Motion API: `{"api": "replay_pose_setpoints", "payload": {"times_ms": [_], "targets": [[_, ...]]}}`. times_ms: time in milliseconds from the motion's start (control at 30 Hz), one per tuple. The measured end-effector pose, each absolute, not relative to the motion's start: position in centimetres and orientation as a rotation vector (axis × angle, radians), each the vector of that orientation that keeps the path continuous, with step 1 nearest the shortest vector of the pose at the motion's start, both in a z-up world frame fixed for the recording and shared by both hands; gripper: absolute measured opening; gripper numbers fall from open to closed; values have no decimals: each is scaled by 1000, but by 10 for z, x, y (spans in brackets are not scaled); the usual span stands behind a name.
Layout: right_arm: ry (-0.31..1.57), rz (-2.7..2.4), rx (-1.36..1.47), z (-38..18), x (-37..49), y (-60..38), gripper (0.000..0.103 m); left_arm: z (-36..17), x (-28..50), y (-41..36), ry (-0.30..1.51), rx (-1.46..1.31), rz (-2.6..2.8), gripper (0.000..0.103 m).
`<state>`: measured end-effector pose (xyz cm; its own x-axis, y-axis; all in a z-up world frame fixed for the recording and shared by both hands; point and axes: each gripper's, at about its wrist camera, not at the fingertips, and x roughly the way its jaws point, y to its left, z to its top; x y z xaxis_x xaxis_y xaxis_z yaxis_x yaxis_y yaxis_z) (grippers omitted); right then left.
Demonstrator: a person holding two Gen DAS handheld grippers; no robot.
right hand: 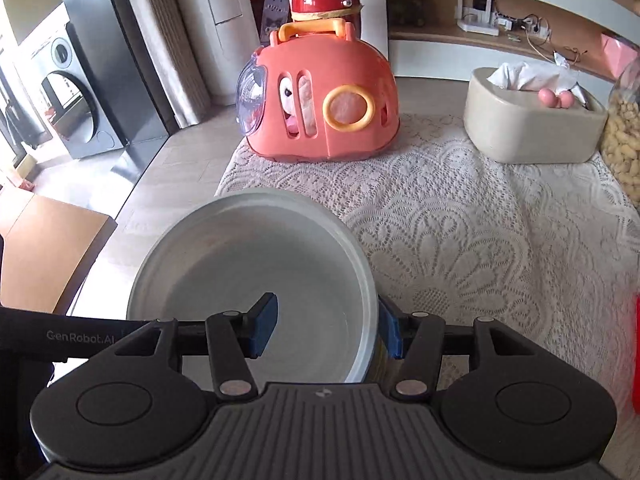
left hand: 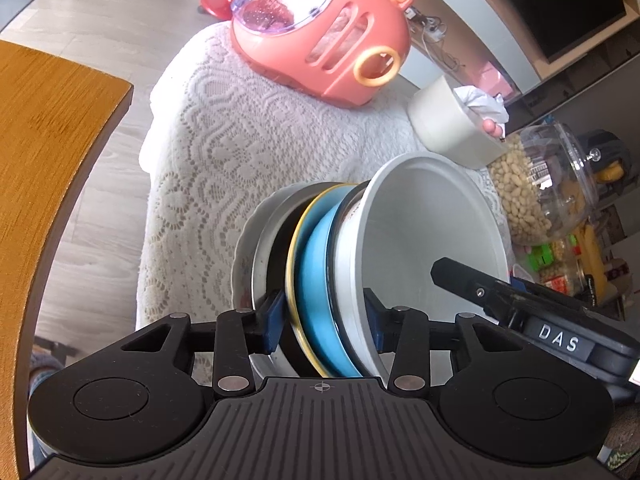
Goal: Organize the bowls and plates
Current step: 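Open both tools and lift them off the bowl stack rim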
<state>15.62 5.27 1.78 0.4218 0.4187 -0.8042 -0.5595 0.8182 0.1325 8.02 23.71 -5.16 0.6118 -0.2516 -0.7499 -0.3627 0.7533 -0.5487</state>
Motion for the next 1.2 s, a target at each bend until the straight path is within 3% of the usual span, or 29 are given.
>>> {"api": "replay_pose_setpoints", "payload": {"times_ms": [400, 900, 1200], "targets": [[1079, 588, -73, -9, 166, 43, 58, -46, 82, 225, 927, -639, 94, 44], [1080, 585, -75, -9, 165, 43, 58, -43, 80, 224, 917, -616, 109, 43], [1082, 606, -48, -8, 164, 39, 57, -30, 69, 231, 807, -637, 152, 40]]}}
